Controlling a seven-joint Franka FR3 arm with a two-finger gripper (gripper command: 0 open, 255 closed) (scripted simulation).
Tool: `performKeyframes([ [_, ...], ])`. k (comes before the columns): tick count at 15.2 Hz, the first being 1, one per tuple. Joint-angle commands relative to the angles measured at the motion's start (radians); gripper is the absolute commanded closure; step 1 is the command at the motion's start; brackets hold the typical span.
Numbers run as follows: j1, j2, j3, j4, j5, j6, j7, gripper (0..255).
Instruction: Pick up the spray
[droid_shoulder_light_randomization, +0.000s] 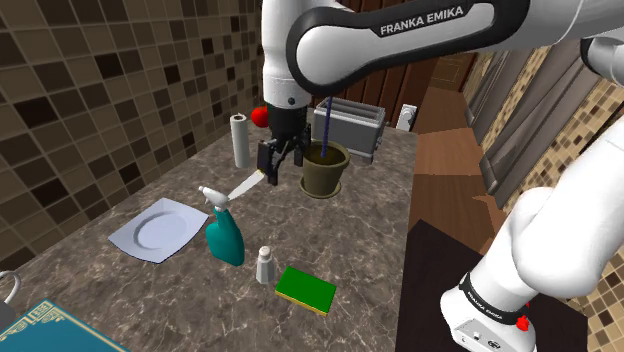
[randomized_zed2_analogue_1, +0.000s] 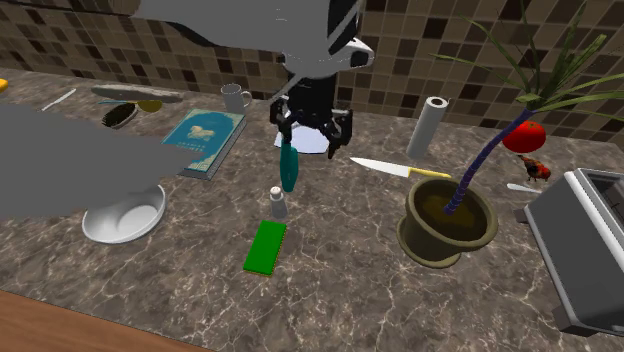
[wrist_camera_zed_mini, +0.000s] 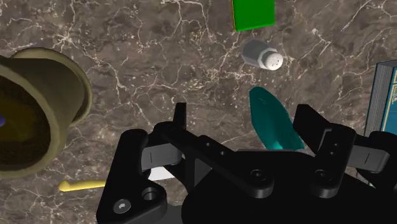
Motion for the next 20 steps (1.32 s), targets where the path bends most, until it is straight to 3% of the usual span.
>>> performKeyframes([
  [1, 0.015, 0.079, 0.023, 0.080, -0.032, 0.000, 0.040, 0],
  [10, 0.137, 0.426, 0.071, 0.461, -0.198, -0.050, 0.186, 0],
  [20, 0.136, 0.444, 0.065, 0.383, -0.207, 0.044, 0.192, 0],
])
